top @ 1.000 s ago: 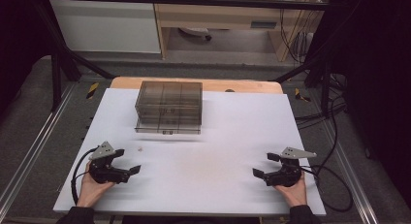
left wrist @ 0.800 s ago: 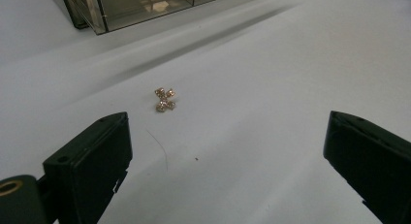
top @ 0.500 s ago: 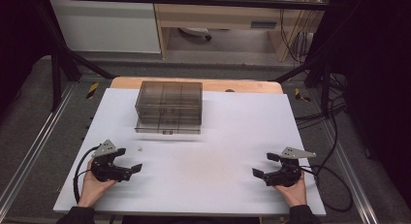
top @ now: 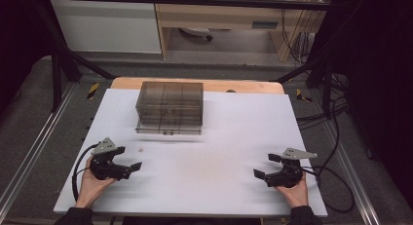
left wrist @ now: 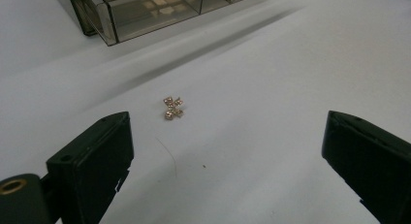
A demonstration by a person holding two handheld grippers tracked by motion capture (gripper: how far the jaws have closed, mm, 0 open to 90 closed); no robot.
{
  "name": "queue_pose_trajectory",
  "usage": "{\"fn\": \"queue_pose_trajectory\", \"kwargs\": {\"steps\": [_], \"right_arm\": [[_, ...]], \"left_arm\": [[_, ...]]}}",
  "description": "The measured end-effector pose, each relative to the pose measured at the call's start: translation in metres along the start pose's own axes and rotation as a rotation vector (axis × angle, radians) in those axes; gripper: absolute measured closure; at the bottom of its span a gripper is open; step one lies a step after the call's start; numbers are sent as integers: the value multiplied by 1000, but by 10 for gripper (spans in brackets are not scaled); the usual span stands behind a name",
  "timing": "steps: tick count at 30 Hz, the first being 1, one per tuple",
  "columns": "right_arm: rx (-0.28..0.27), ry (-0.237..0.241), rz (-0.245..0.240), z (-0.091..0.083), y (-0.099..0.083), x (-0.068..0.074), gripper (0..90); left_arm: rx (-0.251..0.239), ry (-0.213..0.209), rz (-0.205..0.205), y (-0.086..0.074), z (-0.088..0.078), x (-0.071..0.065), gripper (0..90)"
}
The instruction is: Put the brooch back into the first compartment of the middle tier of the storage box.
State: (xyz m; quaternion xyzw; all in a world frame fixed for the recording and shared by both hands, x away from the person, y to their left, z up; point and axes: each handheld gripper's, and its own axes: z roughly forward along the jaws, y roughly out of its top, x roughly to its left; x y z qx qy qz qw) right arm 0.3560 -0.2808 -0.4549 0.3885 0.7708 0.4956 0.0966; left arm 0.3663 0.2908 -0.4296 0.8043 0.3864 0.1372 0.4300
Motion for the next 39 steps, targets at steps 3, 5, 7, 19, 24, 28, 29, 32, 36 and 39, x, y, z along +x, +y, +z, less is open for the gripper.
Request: {"fn": "queue_pose_trajectory", "kwargs": {"steps": [3,5,7,19,24,28,29,32,36,39], "right_arm": [[0,-1,1,0,0,0,5],[0,0,1,0,0,0,5],[0,1,0,0,0,0,5],[3,-2,-1,0,0,0,5],[5,-1,3,0,0,1,5],[6,-2,2,0,0,1,5],[6,-2,2,0,0,1,5],[6,-3,1,0,0,1,5],[7,-2,0,0,0,0,5],[6,-3,1,1,0,0,5]], "left_arm": [[6,7,-4,3,0,1,47],[13,14,-5,5,1,3,51],[20,29,-7,8,1,4,55],[49,90,-62,22,10,18,158],[61,93,-79,22,17,20,216],[72,103,-86,24,23,21,251],[74,105,-88,24,25,21,274],[80,115,-90,25,30,20,319],[93,128,-87,25,35,20,388],[93,124,-88,24,36,20,424]]}}
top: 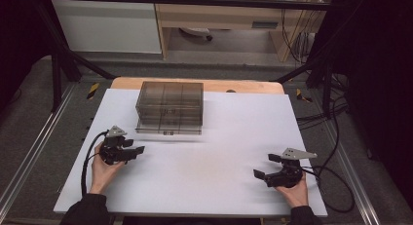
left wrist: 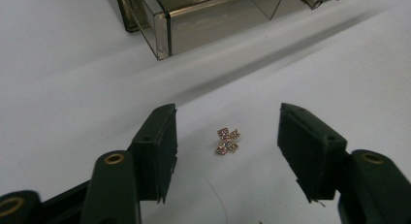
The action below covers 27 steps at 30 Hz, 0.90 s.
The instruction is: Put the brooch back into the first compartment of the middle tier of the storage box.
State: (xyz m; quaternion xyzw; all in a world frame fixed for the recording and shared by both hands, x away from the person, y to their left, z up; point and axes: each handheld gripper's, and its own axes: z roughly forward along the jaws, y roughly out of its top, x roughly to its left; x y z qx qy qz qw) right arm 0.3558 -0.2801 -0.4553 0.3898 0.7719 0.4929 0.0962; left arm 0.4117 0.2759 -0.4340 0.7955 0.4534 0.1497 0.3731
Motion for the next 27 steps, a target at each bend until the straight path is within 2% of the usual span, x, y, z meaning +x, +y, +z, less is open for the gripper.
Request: {"fn": "queue_pose_trajectory", "kwargs": {"steps": [4,10,15,27], "right_arm": [[3,2,2,0,0,0,5],[0,0,0,0,0,0,5],[0,0,-2,0,0,0,5],[2,-1,-2,0,0,0,5]], "left_arm": [[-1,-5,-6,0,2,0,494],[14,-6,-14,-1,6,2,553],[19,-11,-8,-1,9,2,627],[28,-5,1,-1,13,1,713]]}}
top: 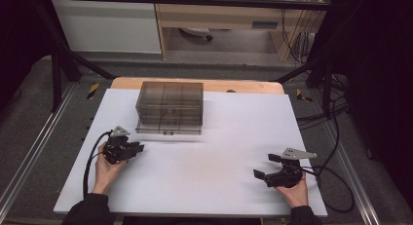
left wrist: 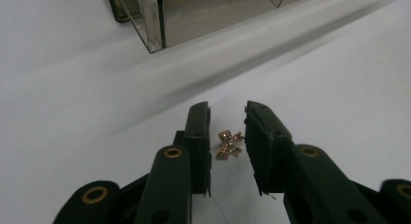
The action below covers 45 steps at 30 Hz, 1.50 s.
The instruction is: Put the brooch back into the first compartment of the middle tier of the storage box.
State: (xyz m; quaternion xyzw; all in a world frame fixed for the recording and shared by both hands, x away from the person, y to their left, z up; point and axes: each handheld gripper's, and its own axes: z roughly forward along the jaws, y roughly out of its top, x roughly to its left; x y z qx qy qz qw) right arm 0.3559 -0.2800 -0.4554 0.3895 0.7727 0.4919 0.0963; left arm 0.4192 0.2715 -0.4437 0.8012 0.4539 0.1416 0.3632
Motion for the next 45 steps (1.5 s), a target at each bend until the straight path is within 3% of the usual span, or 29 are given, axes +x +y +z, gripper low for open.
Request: {"fn": "queue_pose_trajectory", "kwargs": {"steps": [31,45], "right_arm": [[0,1,3,0,0,0,5],[2,0,3,0,0,0,5]], "left_arm": [[8,13,28,1,3,-6,822],[0,-3,31,3,0,-9,877]]}}
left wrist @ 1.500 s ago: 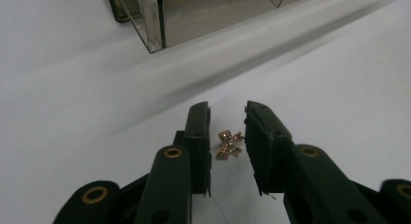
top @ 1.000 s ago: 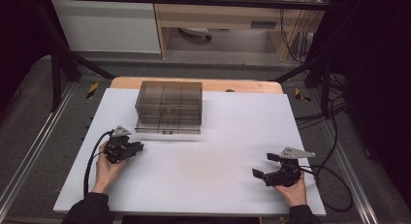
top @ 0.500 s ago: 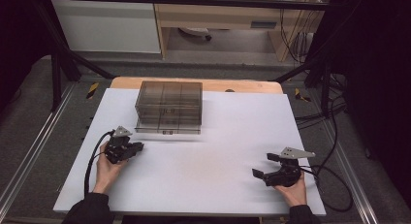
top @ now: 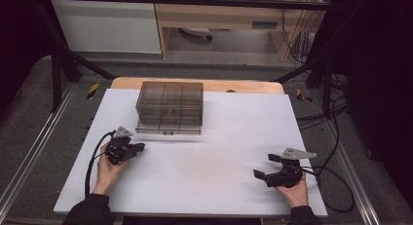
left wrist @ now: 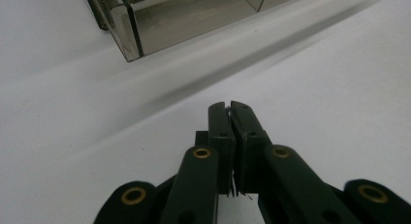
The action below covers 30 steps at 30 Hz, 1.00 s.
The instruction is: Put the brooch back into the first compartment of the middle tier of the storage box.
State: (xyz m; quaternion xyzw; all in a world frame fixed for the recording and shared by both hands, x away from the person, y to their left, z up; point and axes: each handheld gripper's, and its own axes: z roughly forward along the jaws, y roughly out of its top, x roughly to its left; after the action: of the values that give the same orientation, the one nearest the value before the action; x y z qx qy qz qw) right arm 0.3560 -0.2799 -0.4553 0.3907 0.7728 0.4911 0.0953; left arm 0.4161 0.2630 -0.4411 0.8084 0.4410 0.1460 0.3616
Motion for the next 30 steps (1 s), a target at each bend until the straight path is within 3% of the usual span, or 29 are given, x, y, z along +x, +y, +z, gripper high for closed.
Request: {"fn": "queue_pose_trajectory", "kwargs": {"steps": [16,30], "right_arm": [[1,0,-1,0,0,0,5],[2,0,0,0,0,0,5]], "left_arm": [[0,14,1,0,-1,-2,888],[-34,5,-15,2,-9,-3,889]]}}
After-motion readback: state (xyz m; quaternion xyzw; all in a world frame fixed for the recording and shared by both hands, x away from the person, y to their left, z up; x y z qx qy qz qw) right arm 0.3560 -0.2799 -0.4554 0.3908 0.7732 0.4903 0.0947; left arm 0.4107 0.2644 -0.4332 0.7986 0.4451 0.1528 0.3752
